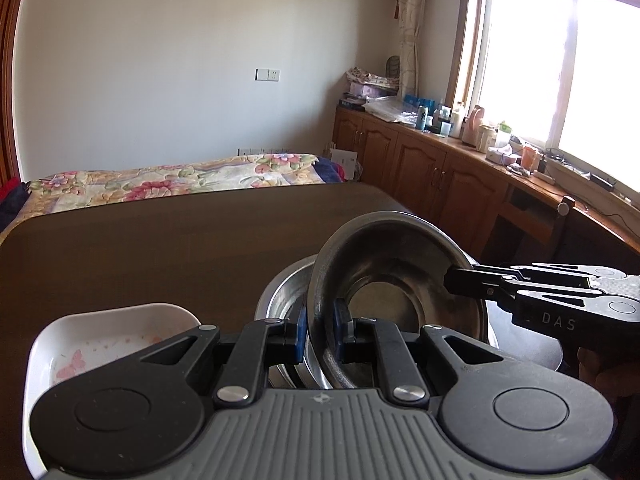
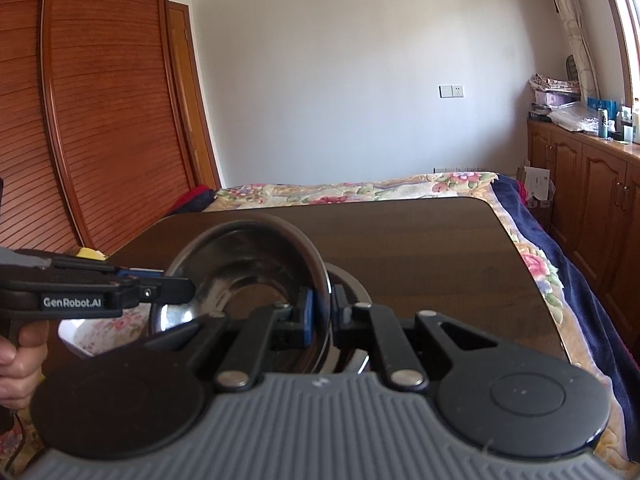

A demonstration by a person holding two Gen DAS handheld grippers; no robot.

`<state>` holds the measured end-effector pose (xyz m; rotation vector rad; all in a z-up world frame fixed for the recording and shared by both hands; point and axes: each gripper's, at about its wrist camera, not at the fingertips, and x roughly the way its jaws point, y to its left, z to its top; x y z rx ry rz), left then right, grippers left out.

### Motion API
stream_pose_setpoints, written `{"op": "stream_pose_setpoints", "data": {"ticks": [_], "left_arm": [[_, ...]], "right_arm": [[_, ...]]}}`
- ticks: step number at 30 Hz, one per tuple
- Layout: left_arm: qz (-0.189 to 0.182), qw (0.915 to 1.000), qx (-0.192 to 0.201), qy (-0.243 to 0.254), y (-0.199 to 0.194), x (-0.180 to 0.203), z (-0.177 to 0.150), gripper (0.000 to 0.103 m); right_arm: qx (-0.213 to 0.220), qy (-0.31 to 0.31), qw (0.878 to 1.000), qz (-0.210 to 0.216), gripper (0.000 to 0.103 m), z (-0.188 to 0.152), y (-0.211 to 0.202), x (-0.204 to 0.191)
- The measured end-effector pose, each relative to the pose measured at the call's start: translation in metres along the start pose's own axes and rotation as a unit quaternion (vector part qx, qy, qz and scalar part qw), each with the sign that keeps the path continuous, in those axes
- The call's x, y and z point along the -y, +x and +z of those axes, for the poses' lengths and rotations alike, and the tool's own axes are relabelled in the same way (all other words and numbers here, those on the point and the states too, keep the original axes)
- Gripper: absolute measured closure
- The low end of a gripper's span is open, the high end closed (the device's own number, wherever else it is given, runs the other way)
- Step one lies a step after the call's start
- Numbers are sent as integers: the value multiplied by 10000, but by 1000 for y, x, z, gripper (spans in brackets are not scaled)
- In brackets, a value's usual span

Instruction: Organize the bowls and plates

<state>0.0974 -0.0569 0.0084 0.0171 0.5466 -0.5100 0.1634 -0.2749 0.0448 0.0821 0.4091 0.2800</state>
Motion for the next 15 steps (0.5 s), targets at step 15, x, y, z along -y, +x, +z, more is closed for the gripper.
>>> {"op": "stream_pose_setpoints", "data": {"ticks": [15], "left_arm": [[245, 9997, -73, -19, 11, 1, -8, 77]], "right_arm": [[-200, -268, 9994, -64, 90, -8, 16, -12]]}}
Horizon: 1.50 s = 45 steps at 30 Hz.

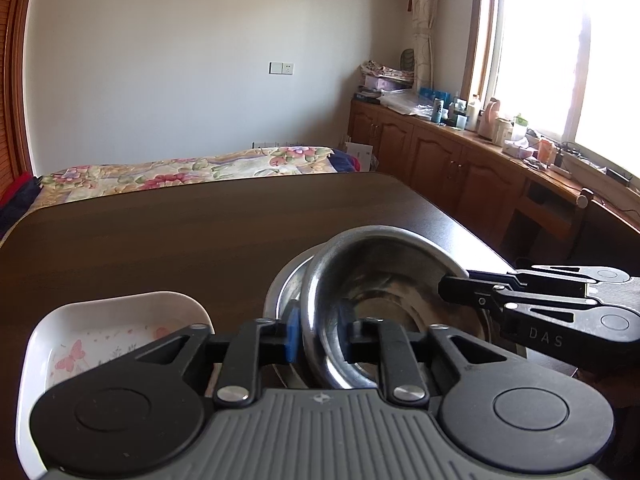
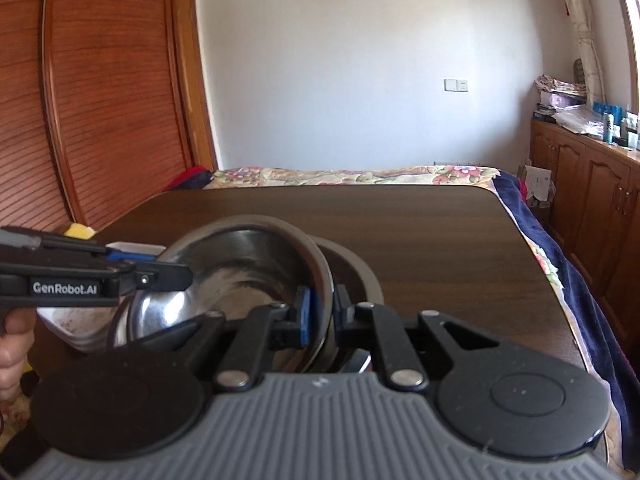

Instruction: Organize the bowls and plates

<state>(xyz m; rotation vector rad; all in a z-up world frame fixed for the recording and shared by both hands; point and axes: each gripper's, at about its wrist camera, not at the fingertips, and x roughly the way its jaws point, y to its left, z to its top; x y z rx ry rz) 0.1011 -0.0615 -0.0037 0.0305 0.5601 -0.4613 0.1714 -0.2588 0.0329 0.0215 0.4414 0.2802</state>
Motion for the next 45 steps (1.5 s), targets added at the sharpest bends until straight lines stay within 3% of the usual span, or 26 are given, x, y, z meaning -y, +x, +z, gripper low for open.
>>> {"op": "stream_pose_setpoints", "data": {"ticks": [12, 23, 32, 36, 42, 45], "left_arm": [[-73, 10000, 60, -32, 1, 0, -3, 67], [-54, 9994, 342, 54, -13, 0, -10, 61], [89, 9988, 475, 70, -11, -1, -10, 55], [187, 9985, 513, 41, -7, -3, -14, 42], [271, 9981, 561, -25, 0, -7, -17, 28], [279, 9981, 539, -33, 3, -8, -19, 25]], "right_arm": [[-105, -397, 9989, -230, 88, 2, 2, -11], [-197, -765, 9965, -267, 88, 5, 5, -17], [130, -636, 9973, -335, 88, 5, -1, -11], [385, -421, 9978, -339, 88, 2, -10, -6], [752, -199, 9957, -512, 63, -4, -18, 0], [716, -97, 9957, -573, 57, -8, -14, 5]]}}
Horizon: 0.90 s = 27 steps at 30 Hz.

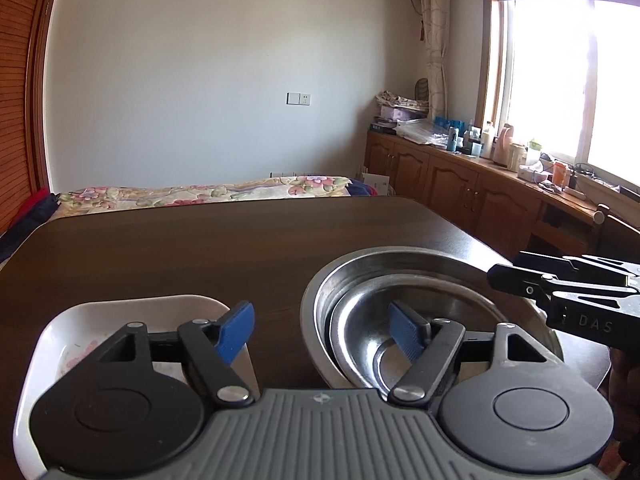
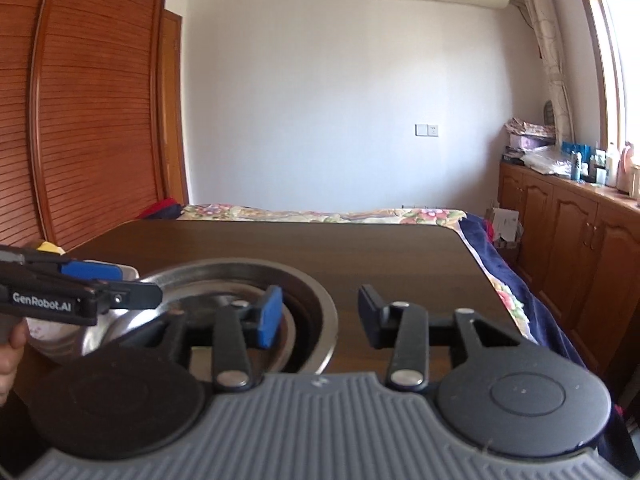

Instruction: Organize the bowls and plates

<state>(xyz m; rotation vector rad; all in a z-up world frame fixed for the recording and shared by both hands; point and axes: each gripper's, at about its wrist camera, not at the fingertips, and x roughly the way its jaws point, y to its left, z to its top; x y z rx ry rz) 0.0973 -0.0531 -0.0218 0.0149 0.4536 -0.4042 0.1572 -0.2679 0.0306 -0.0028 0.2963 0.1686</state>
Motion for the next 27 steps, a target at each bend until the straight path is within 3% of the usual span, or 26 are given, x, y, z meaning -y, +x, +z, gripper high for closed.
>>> {"op": "stream_pose_setpoints", "data": {"ticks": [4, 6, 20, 27], "left_arm": [[-7, 10000, -9, 19, 2, 1, -1, 20], [-33, 10000, -5, 18, 2, 1, -2, 17], [-192, 9998, -44, -2, 8, -5, -2, 17], [-295, 9995, -121, 4, 10, -4, -5, 35]], "right_arm": [[-81, 71, 9999, -70, 55, -9, 8, 4], [-88, 148, 9998, -29, 49, -12, 10, 6], [-168, 339, 9991, 216, 44, -17, 15, 0], [-213, 330, 9986, 359, 44, -20, 17, -6]]}}
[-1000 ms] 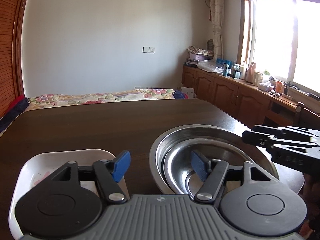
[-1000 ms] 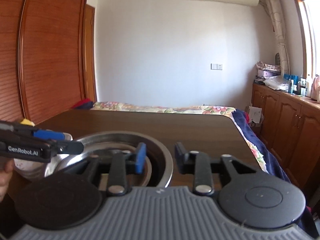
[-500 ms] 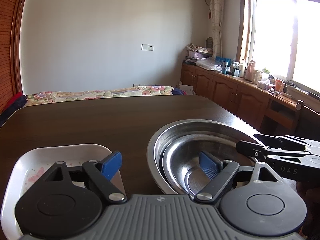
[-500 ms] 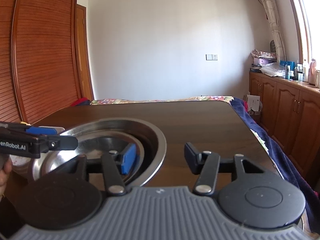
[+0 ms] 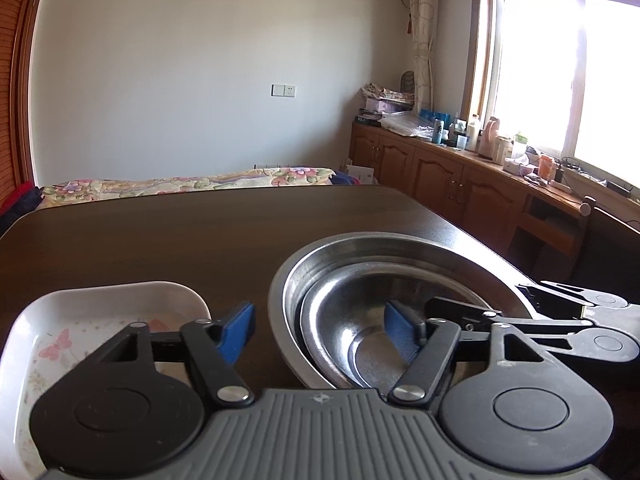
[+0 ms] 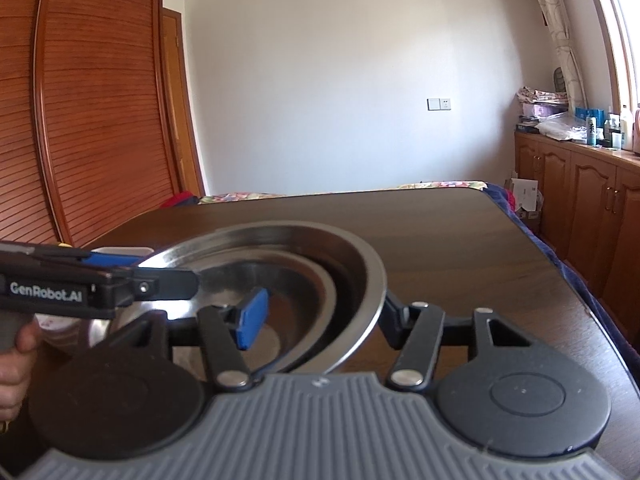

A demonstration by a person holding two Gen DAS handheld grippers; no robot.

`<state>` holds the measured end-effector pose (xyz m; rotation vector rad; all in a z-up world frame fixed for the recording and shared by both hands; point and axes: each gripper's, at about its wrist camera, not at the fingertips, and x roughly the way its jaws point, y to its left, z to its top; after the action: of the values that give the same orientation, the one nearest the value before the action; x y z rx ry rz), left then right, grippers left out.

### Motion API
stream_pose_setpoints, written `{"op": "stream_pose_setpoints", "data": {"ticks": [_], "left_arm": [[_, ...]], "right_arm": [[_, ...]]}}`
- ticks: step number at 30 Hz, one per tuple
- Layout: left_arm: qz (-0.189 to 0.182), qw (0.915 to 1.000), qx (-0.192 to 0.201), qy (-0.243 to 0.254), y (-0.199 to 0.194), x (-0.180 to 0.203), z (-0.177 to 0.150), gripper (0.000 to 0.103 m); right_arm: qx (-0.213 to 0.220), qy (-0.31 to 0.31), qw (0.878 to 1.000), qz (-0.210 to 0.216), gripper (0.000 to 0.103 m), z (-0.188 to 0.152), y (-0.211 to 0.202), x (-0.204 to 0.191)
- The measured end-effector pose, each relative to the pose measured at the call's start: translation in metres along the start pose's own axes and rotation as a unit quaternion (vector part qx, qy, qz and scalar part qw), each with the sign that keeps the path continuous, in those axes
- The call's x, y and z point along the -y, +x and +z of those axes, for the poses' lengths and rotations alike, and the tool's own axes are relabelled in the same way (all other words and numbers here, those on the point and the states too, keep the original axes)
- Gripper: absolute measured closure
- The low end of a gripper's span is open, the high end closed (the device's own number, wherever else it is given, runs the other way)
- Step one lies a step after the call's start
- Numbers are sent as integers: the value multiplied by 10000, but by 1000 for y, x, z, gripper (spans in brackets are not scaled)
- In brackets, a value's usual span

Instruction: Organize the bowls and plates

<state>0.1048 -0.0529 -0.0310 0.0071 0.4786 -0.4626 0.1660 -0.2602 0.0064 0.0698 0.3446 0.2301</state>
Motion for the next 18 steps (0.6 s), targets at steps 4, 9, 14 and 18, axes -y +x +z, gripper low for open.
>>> {"op": "stream_pose_setpoints", "data": {"ticks": [4, 9, 14, 18], "left_arm": [[5, 10000, -39, 3, 0, 2, -2, 46], [61, 9999, -64, -47, -1, 3, -4, 60], [80, 9999, -72, -31, -3, 4, -7, 63], [103, 9999, -81, -57, -4, 6, -6, 65]], "right_arm": [[-15, -1, 10000, 40, 44, 0, 0, 0], [27, 36, 10000, 38, 44, -1, -3, -1], [70, 48, 9999, -125, 53, -1, -3, -2], [78, 86, 9996, -238, 65, 0, -4, 1]]}}
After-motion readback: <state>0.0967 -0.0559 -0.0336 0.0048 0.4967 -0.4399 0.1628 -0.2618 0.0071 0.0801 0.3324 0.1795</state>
